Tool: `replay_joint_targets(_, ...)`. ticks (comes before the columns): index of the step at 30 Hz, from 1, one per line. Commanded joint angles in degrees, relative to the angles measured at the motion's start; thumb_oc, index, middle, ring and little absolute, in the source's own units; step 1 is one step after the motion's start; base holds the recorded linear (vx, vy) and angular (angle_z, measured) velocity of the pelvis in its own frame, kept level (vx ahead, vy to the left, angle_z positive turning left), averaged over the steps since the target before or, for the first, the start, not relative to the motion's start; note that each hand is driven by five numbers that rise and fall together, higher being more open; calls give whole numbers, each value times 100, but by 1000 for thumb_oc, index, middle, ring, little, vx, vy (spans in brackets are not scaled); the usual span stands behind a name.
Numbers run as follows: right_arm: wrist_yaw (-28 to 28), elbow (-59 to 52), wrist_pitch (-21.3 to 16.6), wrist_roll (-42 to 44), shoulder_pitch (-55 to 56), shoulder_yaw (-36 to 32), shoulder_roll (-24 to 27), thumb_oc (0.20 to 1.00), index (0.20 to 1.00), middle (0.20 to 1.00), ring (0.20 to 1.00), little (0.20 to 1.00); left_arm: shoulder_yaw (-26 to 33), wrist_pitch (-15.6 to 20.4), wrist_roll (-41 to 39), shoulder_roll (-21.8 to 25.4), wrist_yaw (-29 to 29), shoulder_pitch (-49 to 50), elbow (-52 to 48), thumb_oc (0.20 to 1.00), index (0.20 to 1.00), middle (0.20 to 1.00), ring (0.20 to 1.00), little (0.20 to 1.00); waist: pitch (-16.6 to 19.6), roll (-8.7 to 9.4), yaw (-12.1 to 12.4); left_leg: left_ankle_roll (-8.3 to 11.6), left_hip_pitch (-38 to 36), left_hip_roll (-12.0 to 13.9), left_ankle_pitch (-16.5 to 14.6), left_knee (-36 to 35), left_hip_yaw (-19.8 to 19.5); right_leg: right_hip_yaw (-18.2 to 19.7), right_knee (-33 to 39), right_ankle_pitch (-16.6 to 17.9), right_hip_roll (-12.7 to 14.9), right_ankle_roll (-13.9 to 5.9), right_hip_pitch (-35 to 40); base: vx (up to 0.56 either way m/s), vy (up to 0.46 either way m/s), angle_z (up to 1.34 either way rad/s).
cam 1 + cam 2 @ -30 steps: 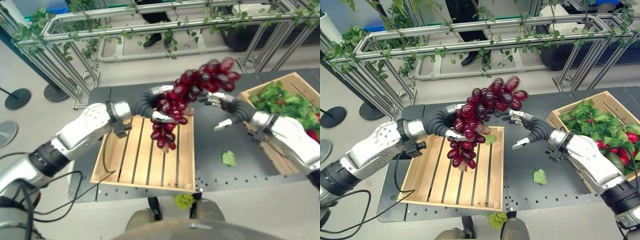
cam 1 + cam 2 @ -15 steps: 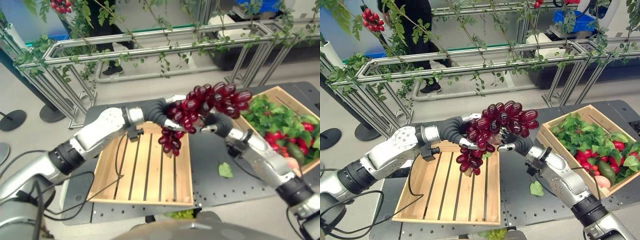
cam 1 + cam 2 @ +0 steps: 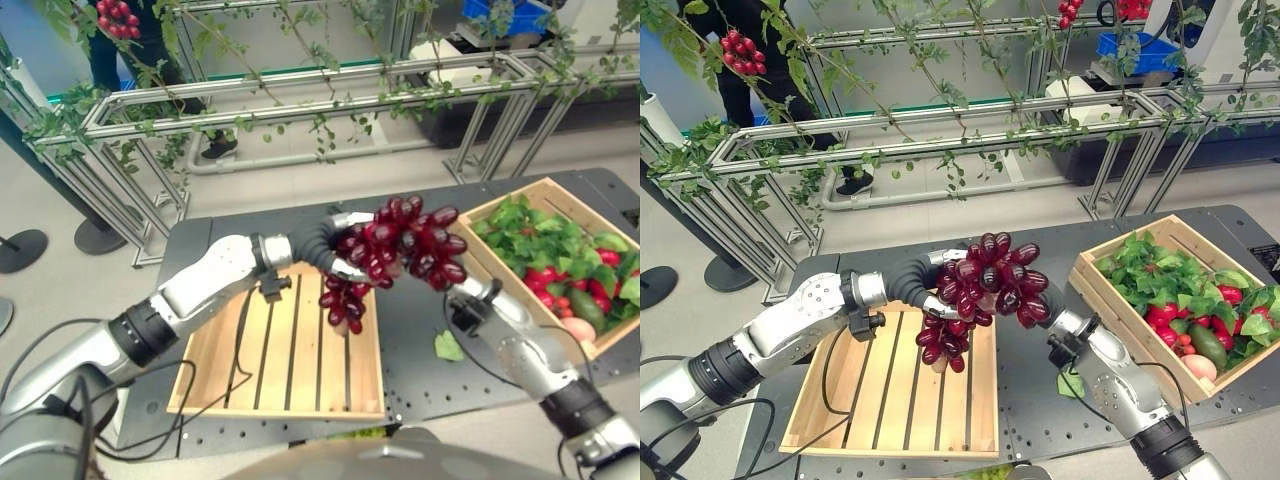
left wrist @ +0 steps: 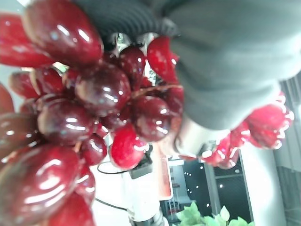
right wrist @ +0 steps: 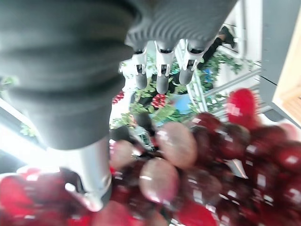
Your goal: Pick up the fruits from the basket on one side to the basket on the other side
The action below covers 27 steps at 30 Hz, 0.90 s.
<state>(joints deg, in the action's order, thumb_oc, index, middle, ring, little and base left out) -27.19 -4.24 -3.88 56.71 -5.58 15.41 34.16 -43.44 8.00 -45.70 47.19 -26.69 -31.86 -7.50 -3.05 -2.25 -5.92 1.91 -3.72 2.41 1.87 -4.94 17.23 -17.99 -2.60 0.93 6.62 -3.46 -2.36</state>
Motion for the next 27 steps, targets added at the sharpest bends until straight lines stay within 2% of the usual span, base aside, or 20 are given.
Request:
replay_joint_targets(1, 38, -599, -482, 235, -295, -339, -169, 1000, 1000, 1000, 1000, 1000, 708, 238, 0, -189, -9, -199, 209, 200, 200, 200, 200, 200, 52, 177, -25, 128, -249, -298, -263, 46, 7, -154, -128, -116, -146, -565, 275, 0, 0, 0)
replay_joint_targets(15, 129, -775, -634, 126, -549, -670, -174, 1000, 1000, 1000, 1000, 1000, 883, 188, 75, -290, -61, 10, 196, 200, 200, 200, 200, 200, 85, 196, 3, 118, -253, -294, -275, 54, -26, -165, -143, -136, -142, -558, 288, 1, -1, -1)
replay_joint_targets(27, 155, -834, -724, -307, -764, -532, -108, 1000, 1000, 1000, 1000, 1000, 754, 175, 153, -479, -94, -72, 339, 200, 200, 200, 200, 200, 35, 187, 4, 79, -257, -309, -295, 62, -37, -144, -252, -142, -108, -568, 238, 0, 0, 0)
